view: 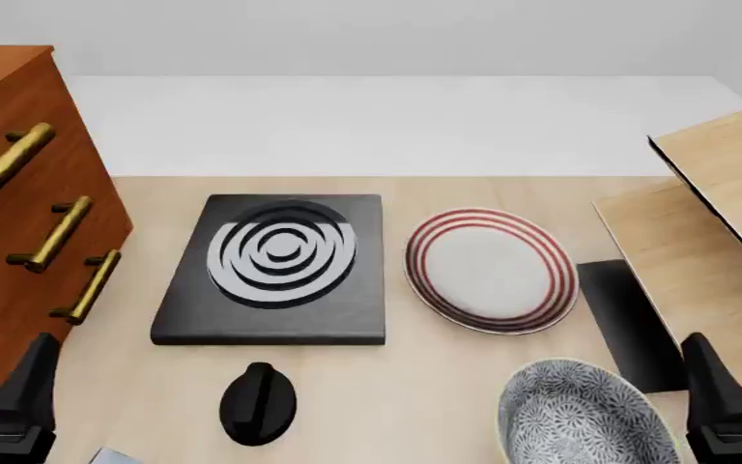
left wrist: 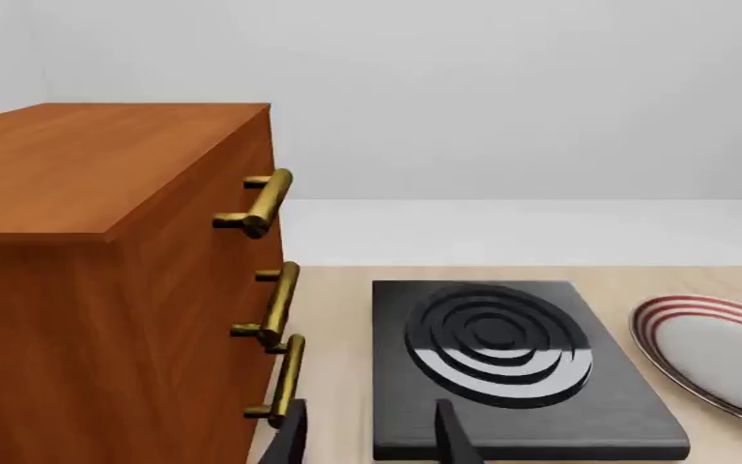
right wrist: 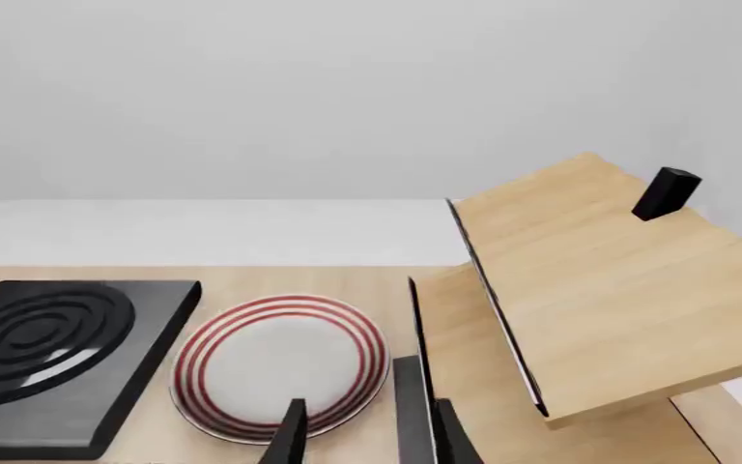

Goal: Pick up the cream cheese and put it in the bowl.

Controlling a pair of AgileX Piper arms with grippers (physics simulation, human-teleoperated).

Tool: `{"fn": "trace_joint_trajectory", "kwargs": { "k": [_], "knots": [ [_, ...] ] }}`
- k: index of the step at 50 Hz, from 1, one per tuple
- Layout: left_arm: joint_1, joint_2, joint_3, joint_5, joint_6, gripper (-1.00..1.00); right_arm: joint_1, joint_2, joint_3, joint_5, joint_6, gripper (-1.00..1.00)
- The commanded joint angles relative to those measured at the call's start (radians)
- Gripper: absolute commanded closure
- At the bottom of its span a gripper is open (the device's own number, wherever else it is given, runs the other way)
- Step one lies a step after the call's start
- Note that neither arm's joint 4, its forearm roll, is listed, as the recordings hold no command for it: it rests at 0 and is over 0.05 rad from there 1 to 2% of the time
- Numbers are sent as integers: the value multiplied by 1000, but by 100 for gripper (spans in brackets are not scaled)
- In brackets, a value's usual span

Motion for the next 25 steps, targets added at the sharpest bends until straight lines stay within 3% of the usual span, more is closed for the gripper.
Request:
{"fn": "trace_joint_trajectory", "kwargs": {
  "k": [1,16,25],
  "knots": [
    [0,0,0,0,0,-100,8,1,-1,5,-1,-100],
    [0,0,0,0,0,-100,65,8,-11,27,-36,-100],
    [0,0,0,0,0,-100,200,10,-139,152,-73,-100]
  ]
}}
